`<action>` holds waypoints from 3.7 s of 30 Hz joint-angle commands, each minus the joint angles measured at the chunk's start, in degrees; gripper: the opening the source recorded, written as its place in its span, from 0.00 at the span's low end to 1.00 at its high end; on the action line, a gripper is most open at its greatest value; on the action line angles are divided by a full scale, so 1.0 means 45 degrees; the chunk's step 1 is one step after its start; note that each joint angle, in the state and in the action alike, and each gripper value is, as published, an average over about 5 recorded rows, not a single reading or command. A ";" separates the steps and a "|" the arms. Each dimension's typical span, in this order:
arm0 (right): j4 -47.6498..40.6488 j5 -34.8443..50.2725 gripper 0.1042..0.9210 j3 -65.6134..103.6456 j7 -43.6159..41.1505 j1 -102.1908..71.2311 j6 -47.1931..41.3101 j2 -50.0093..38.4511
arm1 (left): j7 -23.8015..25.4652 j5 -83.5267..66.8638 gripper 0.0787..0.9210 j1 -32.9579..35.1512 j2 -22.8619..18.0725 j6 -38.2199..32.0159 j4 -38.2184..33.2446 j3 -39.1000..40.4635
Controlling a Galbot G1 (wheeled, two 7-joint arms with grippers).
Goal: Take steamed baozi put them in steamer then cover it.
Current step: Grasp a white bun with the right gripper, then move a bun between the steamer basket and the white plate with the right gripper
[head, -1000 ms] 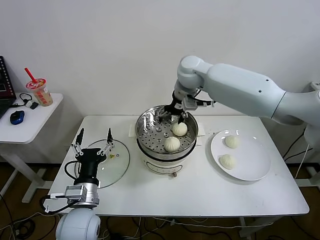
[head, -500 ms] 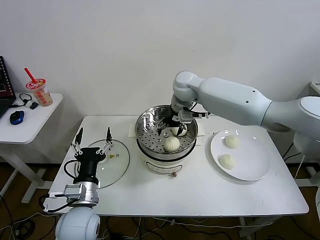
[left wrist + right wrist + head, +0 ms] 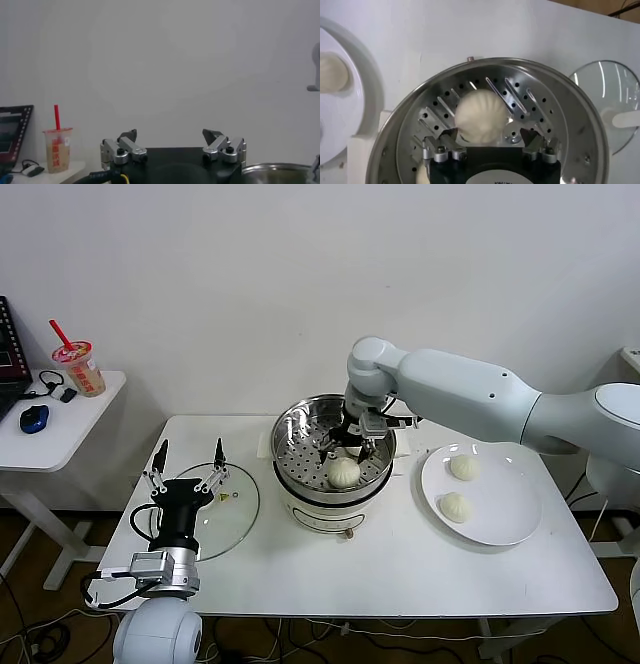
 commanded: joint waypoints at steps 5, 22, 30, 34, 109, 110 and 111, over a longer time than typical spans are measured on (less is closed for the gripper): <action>0.0053 0.0155 0.88 -0.0135 -0.0049 -0.0078 0.0624 -0.0068 | -0.0015 -0.0014 0.88 -0.0034 -0.0062 0.0037 0.0064 0.0073; -0.0022 0.0217 0.81 -0.0009 -0.0403 -0.0257 0.0624 0.0118 | -0.0036 0.0010 0.88 -0.0067 -0.0084 0.0092 0.0054 0.0253; 0.0004 0.0342 0.63 0.0016 -0.0495 -0.0265 0.0624 0.0104 | -0.0048 0.0036 0.88 -0.0113 -0.0092 0.0124 0.0069 0.0353; 0.0047 0.0512 0.59 0.0028 -0.0594 -0.0201 0.0624 0.0089 | -0.0053 0.0045 0.88 -0.0118 -0.0092 0.0126 0.0076 0.0365; -0.1272 -0.3472 0.55 0.6447 -0.2697 -0.6296 -0.1833 -0.7133 | -0.0029 0.0347 0.88 0.0321 0.0219 0.0119 0.0107 0.0816; -0.1271 -0.3428 0.55 0.6390 -0.2702 -0.6285 -0.1863 -0.7074 | -0.0029 0.0360 0.88 0.0322 0.0210 0.0116 0.0114 0.0819; -0.1276 -0.3390 0.55 0.6342 -0.2706 -0.6274 -0.1881 -0.7025 | -0.0028 0.0369 0.88 0.0319 0.0201 0.0114 0.0125 0.0817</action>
